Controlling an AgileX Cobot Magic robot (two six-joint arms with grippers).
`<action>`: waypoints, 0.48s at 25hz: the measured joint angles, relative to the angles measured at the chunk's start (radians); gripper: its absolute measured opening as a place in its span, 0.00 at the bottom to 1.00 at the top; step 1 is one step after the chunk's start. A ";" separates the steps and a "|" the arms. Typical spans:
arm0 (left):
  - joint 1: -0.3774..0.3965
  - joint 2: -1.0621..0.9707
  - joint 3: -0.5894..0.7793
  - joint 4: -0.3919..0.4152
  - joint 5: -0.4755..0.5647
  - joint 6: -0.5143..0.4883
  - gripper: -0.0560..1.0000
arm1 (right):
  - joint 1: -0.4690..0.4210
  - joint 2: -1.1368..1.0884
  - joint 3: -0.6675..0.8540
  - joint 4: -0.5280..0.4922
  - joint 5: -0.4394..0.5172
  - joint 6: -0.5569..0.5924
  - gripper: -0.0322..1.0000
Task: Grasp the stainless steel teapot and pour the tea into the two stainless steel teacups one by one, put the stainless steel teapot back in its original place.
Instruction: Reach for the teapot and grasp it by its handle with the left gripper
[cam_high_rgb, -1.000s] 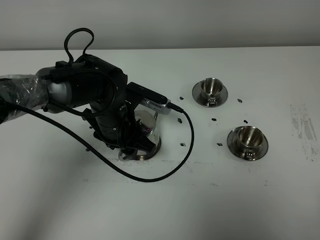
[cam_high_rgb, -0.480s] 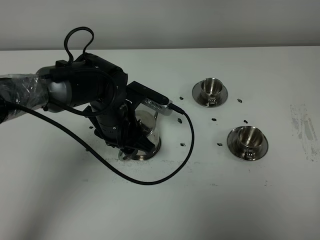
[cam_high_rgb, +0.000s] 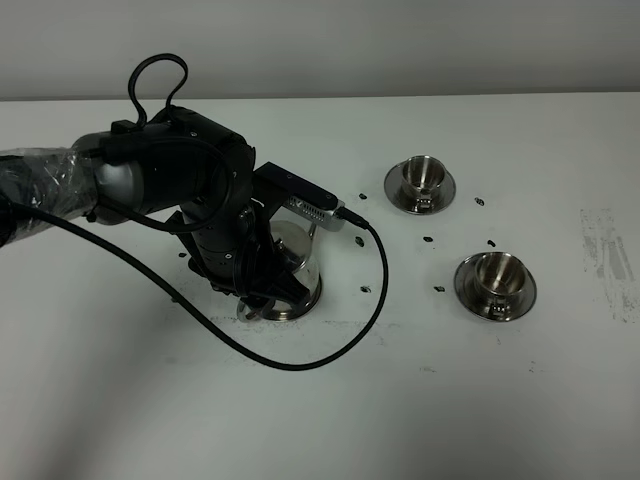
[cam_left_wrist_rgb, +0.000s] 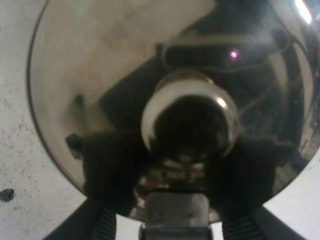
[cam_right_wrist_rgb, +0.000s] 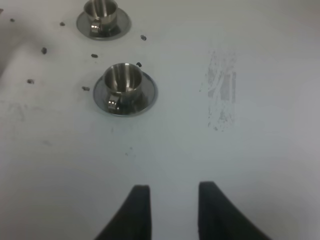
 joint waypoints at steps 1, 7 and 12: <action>0.000 0.000 0.000 0.000 0.000 0.000 0.49 | 0.000 0.000 0.000 0.000 0.000 0.000 0.25; 0.000 0.000 0.000 0.000 0.000 0.000 0.48 | 0.000 0.000 0.000 0.000 0.000 0.000 0.25; 0.000 0.000 0.000 -0.001 0.001 -0.001 0.40 | 0.000 0.000 0.000 0.000 0.000 0.000 0.25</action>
